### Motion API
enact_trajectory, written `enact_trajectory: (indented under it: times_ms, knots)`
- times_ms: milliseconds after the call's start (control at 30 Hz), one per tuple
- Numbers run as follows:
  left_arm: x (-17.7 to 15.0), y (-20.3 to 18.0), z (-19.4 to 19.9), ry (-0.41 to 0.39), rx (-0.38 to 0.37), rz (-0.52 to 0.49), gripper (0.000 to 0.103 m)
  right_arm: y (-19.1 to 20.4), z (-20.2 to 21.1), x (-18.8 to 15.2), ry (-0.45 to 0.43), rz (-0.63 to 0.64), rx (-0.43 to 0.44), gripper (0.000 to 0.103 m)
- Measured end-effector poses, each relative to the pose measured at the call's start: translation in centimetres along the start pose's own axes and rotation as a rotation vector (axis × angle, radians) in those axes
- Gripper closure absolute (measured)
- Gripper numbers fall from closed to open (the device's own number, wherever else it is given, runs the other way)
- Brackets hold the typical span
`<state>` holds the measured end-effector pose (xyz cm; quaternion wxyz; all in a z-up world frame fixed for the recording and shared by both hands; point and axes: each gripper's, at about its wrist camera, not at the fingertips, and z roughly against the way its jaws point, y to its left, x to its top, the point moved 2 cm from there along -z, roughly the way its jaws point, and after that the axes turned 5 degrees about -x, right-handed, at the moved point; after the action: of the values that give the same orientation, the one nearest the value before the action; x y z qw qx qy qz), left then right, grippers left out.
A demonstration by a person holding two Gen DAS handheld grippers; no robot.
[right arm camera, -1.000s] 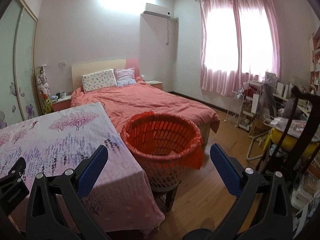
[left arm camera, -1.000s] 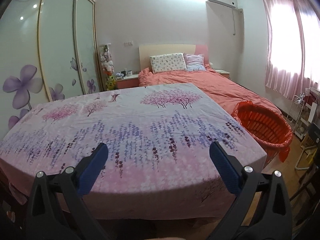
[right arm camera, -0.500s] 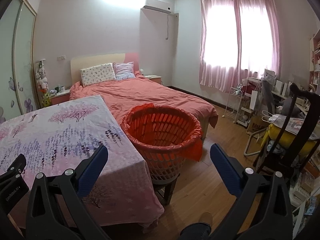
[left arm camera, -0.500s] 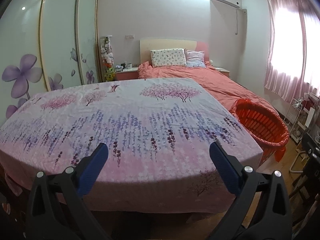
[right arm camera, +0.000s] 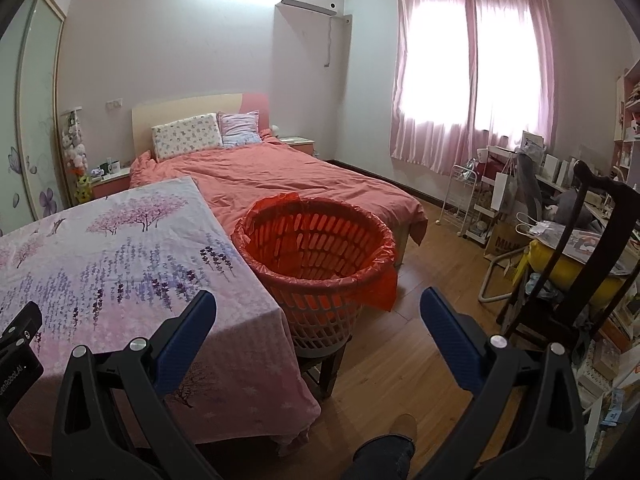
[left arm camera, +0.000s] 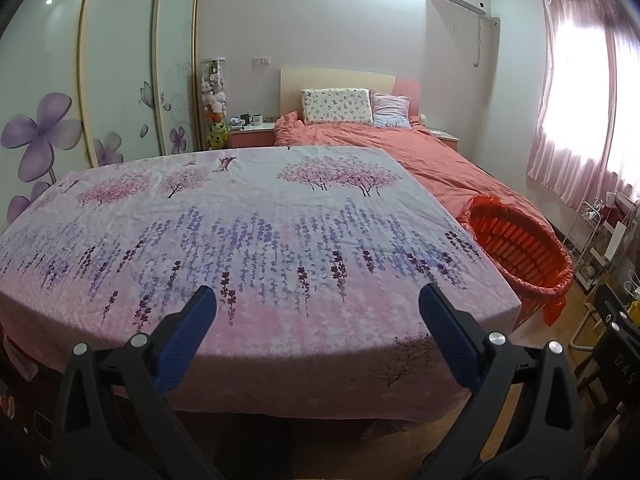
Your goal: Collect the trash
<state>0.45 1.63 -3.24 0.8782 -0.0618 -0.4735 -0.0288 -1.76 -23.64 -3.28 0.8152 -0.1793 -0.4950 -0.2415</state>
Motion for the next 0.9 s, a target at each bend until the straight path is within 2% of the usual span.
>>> enact_trajectory:
  times_ms: [900]
  knots:
    - [1.2, -3.2, 2.6, -0.06, -0.068, -0.043, 0.004, -1.8, 1.1, 0.8, -0.028, -0.057, 0.001, 0.002]
